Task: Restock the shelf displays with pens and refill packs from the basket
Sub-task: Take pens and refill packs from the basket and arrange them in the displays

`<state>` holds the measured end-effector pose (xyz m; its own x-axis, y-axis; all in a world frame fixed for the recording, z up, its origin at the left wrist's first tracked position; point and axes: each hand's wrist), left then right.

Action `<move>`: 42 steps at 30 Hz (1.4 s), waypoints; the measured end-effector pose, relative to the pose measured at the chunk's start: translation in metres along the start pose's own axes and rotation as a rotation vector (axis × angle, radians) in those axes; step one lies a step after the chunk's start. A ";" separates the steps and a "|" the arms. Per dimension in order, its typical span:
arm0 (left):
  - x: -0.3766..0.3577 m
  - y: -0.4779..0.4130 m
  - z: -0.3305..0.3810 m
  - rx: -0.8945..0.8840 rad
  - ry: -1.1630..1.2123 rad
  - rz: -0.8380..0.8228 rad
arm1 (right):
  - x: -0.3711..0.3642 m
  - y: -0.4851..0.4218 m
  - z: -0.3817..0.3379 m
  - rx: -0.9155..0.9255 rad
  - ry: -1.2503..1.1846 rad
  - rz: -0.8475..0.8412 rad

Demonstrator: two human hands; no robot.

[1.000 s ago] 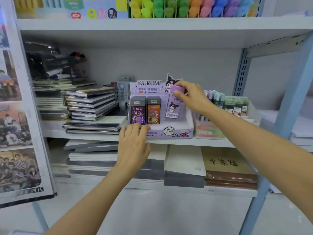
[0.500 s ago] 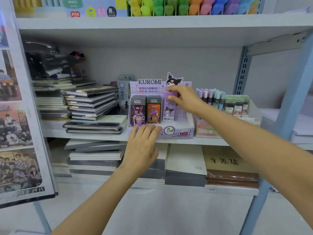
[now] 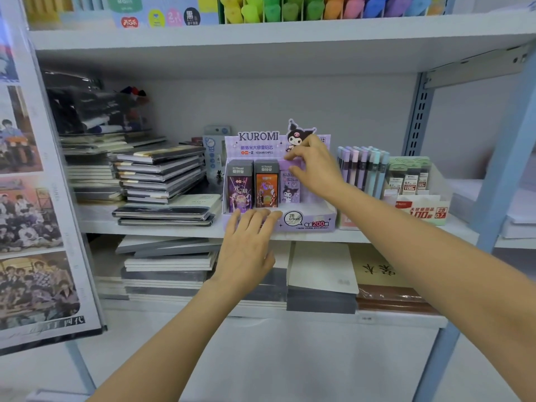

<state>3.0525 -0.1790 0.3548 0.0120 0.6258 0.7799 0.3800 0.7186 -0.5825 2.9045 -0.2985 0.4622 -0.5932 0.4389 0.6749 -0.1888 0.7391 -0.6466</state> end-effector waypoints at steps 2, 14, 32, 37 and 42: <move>0.001 0.004 0.004 0.014 0.005 0.032 | 0.006 0.013 -0.002 0.039 -0.044 0.049; -0.147 0.137 0.098 0.028 0.418 -0.171 | -0.081 0.223 0.071 -0.012 -0.325 -0.465; -0.279 0.310 0.179 0.115 0.528 -0.741 | -0.240 0.508 0.231 -0.714 0.088 -1.112; -0.278 0.306 0.186 0.215 0.553 -0.722 | -0.240 0.506 0.234 -0.908 -0.193 -0.981; -0.276 0.280 0.198 0.281 0.724 -0.582 | -0.221 0.481 0.246 -0.979 -0.401 -0.920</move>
<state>2.9721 -0.0901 -0.0689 0.4936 -0.1215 0.8612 0.2731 0.9618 -0.0208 2.7519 -0.1657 -0.0852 -0.7687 -0.4421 0.4622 -0.1101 0.8033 0.5852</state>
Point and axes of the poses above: each hand's wrist, its own y-axis away from the middle knuckle, its own x-axis out of the back of the hand, z = x × y, and after that the axes turned 9 degrees about -x, right-handed
